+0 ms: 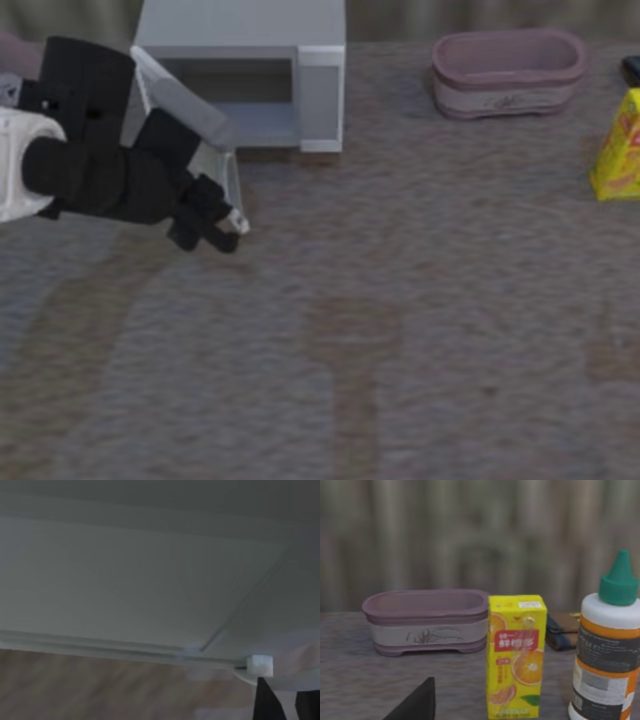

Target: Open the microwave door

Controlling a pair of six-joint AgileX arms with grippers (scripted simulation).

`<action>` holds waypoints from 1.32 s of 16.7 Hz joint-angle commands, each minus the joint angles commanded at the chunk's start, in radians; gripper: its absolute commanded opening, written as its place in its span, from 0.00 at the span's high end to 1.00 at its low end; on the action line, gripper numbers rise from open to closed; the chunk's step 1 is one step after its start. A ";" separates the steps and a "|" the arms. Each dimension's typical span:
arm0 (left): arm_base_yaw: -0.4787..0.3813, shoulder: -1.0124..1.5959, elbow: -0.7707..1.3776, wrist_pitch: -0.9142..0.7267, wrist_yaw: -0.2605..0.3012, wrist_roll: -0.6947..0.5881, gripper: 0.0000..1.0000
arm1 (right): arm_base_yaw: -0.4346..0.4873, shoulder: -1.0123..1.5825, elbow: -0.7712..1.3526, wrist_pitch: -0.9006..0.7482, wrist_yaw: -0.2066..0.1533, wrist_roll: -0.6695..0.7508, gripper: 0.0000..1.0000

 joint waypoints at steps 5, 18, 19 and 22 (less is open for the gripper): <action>-0.005 0.000 -0.004 -0.002 0.008 -0.002 1.00 | 0.000 0.000 0.000 0.000 0.000 0.000 0.00; 0.029 -0.005 -0.002 -0.027 0.045 0.066 1.00 | 0.000 0.000 0.000 0.000 0.000 0.000 0.00; 0.029 -0.005 -0.002 -0.027 0.045 0.066 1.00 | 0.000 0.000 0.000 0.000 0.000 0.000 0.00; 0.029 -0.005 -0.002 -0.027 0.045 0.066 1.00 | 0.000 0.000 0.000 0.000 0.000 0.000 0.00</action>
